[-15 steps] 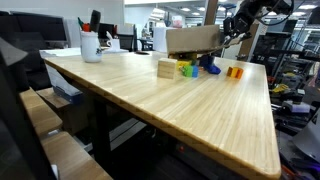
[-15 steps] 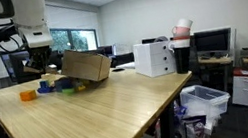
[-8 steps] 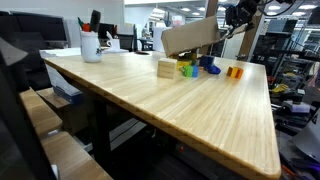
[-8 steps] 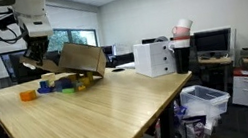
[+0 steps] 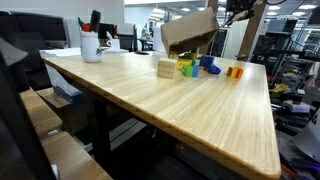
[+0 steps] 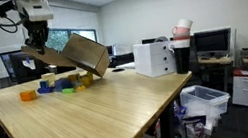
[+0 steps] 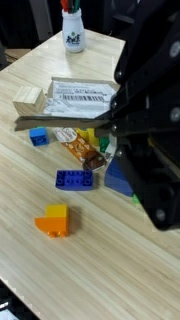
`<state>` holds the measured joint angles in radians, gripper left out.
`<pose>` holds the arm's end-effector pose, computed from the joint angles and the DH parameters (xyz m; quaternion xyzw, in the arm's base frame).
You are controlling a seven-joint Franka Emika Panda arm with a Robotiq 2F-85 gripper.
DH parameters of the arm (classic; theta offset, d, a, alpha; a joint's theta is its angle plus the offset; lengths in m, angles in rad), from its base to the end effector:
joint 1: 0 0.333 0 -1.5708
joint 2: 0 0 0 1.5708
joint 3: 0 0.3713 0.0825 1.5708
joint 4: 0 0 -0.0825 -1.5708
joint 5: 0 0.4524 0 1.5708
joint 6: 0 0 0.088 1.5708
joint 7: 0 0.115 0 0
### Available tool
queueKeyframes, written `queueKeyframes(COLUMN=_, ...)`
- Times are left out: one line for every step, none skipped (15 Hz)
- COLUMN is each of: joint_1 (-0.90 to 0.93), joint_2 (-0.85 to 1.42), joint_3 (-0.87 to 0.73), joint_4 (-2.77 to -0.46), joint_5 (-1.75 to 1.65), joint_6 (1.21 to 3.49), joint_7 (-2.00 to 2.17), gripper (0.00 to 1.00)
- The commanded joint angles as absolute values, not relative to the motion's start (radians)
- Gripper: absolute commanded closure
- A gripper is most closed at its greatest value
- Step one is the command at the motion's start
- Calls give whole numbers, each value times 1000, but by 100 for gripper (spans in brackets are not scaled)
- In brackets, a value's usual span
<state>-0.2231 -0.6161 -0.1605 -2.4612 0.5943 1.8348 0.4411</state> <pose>0.3882 -0.1114 0.5404 -0.8382 0.4371 0.0256 0.3251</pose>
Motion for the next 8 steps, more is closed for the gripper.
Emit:
queueKeyframes(joint_1=-246, joint_2=-642, joint_3=-151, joint_4=-2428, joint_5=588, joint_6=1805, joint_7=453, gripper=98)
queueKeyframes(joint_1=-248, joint_2=-646, joint_3=-153, joint_4=-2423, joint_5=590, joint_6=1807, joint_7=452, gripper=98)
queueKeyframes(joint_1=-249, joint_2=-649, joint_3=-155, joint_4=-2417, joint_5=591, joint_6=1809, joint_7=453, gripper=98)
queueKeyframes(joint_1=-252, joint_2=-653, joint_3=-158, joint_4=-2412, joint_5=592, joint_6=1809, joint_7=453, gripper=98)
queueKeyframes(joint_1=-255, joint_2=-658, joint_3=-160, joint_4=-2406, joint_5=594, joint_6=1809, joint_7=452, gripper=98)
queueKeyframes(joint_1=-260, joint_2=-662, joint_3=-162, joint_4=-2401, joint_5=595, joint_6=1810, joint_7=453, gripper=98)
queueKeyframes(joint_1=-265, joint_2=-668, joint_3=-166, joint_4=-2396, joint_5=596, joint_6=1811, joint_7=453, gripper=98)
queueKeyframes(joint_1=-271, joint_2=-674, joint_3=-168, joint_4=-2395, joint_5=598, joint_6=1814, joint_7=456, gripper=98)
